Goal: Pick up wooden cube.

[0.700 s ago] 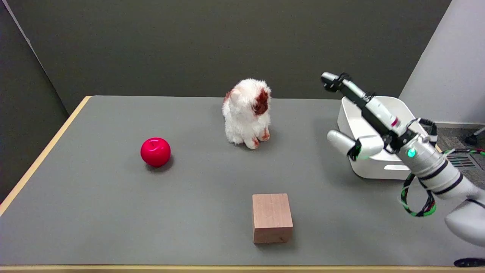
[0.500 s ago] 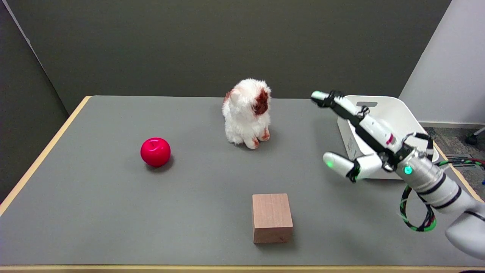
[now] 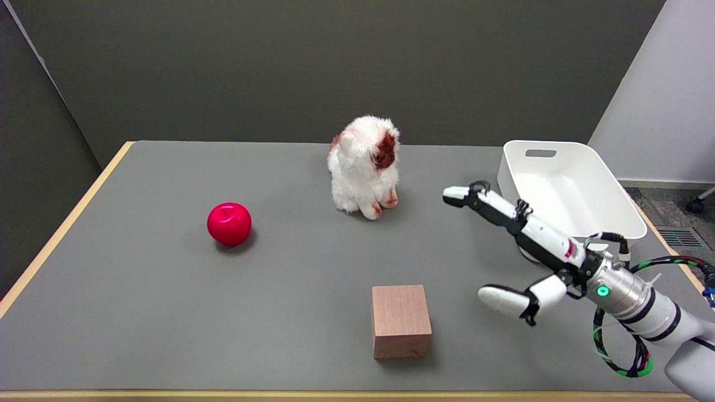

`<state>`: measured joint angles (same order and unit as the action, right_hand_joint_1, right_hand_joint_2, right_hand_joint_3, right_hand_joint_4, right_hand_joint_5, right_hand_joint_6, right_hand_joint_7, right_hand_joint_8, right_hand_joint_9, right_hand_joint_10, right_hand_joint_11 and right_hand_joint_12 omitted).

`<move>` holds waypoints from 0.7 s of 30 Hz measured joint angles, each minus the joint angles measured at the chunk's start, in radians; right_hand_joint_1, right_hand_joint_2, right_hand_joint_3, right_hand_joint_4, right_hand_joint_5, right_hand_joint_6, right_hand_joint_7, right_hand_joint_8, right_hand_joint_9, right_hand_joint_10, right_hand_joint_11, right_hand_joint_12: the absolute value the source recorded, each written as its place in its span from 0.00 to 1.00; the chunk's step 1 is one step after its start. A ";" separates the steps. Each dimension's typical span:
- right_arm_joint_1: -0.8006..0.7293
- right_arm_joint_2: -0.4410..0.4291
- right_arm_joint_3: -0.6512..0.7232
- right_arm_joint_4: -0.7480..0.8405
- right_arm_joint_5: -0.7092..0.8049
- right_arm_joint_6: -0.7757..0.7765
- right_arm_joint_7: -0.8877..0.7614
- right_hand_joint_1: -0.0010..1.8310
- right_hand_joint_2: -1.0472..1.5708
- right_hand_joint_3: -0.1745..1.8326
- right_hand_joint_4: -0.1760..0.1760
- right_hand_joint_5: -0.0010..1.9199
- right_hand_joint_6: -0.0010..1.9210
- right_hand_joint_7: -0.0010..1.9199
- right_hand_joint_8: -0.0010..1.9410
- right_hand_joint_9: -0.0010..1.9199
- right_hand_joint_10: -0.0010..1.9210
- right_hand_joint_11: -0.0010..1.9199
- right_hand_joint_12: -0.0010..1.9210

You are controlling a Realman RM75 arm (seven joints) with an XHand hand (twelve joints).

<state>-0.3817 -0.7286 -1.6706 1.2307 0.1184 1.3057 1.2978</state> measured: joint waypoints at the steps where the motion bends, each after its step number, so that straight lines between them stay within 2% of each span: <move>1: 0.001 -0.002 -0.001 -0.004 -0.009 0.003 0.007 0.34 0.60 0.56 0.00 0.01 0.21 0.02 0.21 0.00 0.24 0.00 0.38; 7: 0.009 -0.013 -0.005 -0.015 -0.081 -0.003 0.038 0.35 0.60 0.56 0.00 0.01 0.21 0.02 0.20 0.00 0.23 0.00 0.39; 21: 0.028 -0.032 -0.015 0.038 -0.228 -0.131 0.006 0.35 0.60 0.56 0.00 0.01 0.21 0.02 0.17 0.00 0.21 0.00 0.39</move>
<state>-0.3541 -0.7602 -1.6854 1.2691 -0.1097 1.1742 1.3041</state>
